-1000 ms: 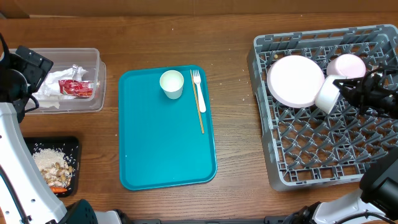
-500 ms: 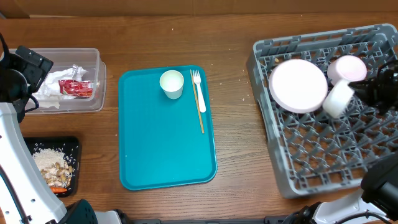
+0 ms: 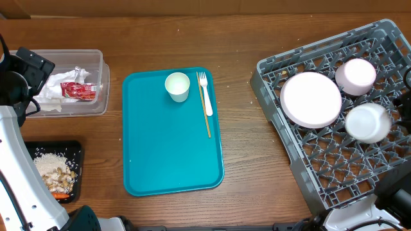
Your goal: Sort waste into correct bins and load items into the dishwasher
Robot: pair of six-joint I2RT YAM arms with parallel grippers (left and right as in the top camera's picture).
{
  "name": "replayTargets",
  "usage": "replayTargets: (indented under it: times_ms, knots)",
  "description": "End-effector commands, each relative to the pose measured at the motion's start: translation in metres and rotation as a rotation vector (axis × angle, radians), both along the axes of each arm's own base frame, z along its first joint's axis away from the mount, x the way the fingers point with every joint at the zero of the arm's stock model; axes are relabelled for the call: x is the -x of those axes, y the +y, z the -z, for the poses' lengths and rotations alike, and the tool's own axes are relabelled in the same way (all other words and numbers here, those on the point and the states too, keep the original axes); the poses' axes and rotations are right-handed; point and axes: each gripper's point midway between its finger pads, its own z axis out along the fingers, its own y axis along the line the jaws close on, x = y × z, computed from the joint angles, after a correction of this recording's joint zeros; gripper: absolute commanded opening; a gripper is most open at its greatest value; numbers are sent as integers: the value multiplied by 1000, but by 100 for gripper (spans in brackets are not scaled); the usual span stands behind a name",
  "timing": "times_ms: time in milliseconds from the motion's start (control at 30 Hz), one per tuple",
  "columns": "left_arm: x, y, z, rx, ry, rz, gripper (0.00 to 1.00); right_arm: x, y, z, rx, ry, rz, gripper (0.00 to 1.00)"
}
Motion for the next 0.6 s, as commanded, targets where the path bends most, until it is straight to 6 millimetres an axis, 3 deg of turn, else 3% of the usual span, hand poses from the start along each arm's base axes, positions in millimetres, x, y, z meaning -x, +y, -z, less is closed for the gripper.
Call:
replayTargets:
  times_ms: [0,33,67,167,233,300,400,567]
  knots:
    - [0,0,-1,7,-3,-11,100,4,-18,-19,109,9,69,66]
    - [0,0,0,7,-3,-11,100,4,-18,-25,119,0,69,87]
    - [0,0,0,7,-3,-11,100,2,-15,-40,133,-20,62,99]
    - [0,0,-1,7,-3,-11,100,-4,0,-65,138,-67,26,100]
    - [0,0,0,7,-3,-11,100,-21,37,-93,126,-178,-124,99]
    - [0,0,0,7,-3,-11,100,-37,81,-107,132,-236,-306,99]
    - [0,0,-1,7,-3,-11,100,-51,133,-101,164,-196,-492,99]
    - [0,0,0,7,-3,-11,100,-58,193,-67,135,-105,-664,91]
